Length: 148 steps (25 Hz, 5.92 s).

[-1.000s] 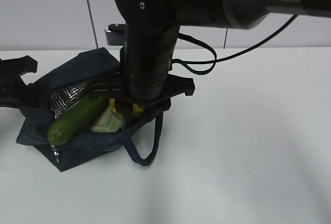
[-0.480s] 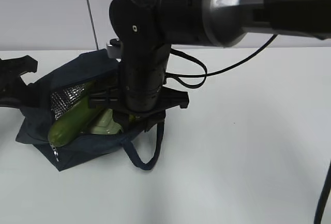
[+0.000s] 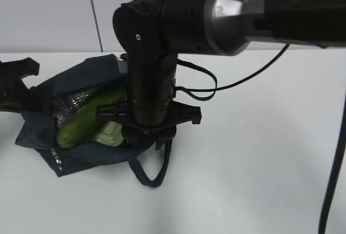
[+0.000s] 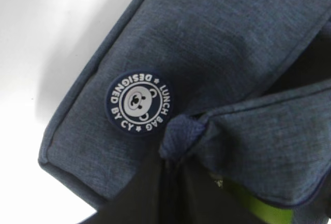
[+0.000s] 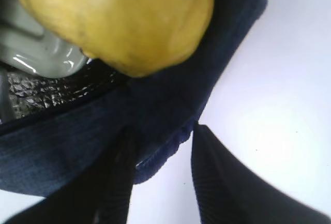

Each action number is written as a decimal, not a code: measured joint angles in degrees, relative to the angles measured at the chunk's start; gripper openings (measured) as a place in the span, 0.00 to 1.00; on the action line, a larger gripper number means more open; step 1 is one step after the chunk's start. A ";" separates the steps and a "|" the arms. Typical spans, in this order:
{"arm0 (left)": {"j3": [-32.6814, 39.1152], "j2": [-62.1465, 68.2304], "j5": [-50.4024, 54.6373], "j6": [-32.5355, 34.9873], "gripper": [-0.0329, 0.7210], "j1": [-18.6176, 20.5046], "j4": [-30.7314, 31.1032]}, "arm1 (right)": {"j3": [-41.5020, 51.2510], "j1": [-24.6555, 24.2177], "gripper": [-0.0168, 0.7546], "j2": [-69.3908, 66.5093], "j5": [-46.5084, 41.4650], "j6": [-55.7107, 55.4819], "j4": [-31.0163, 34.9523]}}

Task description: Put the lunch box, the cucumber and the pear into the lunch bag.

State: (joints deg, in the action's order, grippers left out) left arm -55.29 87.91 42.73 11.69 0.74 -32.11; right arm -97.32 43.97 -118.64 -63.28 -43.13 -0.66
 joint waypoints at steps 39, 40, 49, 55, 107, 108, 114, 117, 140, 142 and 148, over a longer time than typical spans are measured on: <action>0.00 0.00 -0.64 0.00 0.05 0.00 0.10 | 0.00 0.00 0.27 10.08 1.30 6.34 -5.59; 0.00 0.00 -0.70 0.00 0.05 0.00 0.26 | 0.00 0.00 0.27 11.24 0.69 7.03 -6.26; 0.00 0.00 -1.26 0.00 0.05 0.00 0.55 | 0.00 0.00 0.27 18.33 -4.87 18.12 -17.02; 0.00 0.00 -1.33 0.10 0.05 0.00 0.56 | 0.00 0.00 0.27 20.69 -6.89 18.86 -25.30; 0.00 0.00 -1.90 1.52 0.05 0.00 0.67 | 44.42 -4.86 0.27 33.38 42.57 -8.02 -19.44; 0.00 0.00 -1.95 1.52 0.05 0.00 0.67 | 44.42 -4.86 0.27 32.60 44.80 -8.02 -17.99; 0.00 0.00 -2.02 1.52 0.05 0.00 0.67 | 44.42 -4.97 0.27 28.29 51.70 -7.92 -13.81; 0.00 0.00 -2.11 1.52 0.05 0.00 0.62 | 44.42 -4.97 0.27 25.27 53.41 -7.92 -12.65; 0.00 0.00 -2.32 1.52 0.05 0.00 0.45 | 44.42 -4.97 0.45 19.78 64.33 -8.05 -8.77; 0.00 0.00 -2.20 1.52 0.05 0.00 0.45 | 44.42 -4.97 0.45 18.63 65.27 -8.05 -7.27; 0.00 0.00 -1.96 1.52 0.05 0.00 0.45 | 44.42 -4.97 0.46 16.60 70.34 -11.13 -5.37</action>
State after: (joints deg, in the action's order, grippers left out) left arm -55.29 87.91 40.77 13.21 0.74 -31.66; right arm -52.90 39.00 -102.04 7.07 -54.25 -6.03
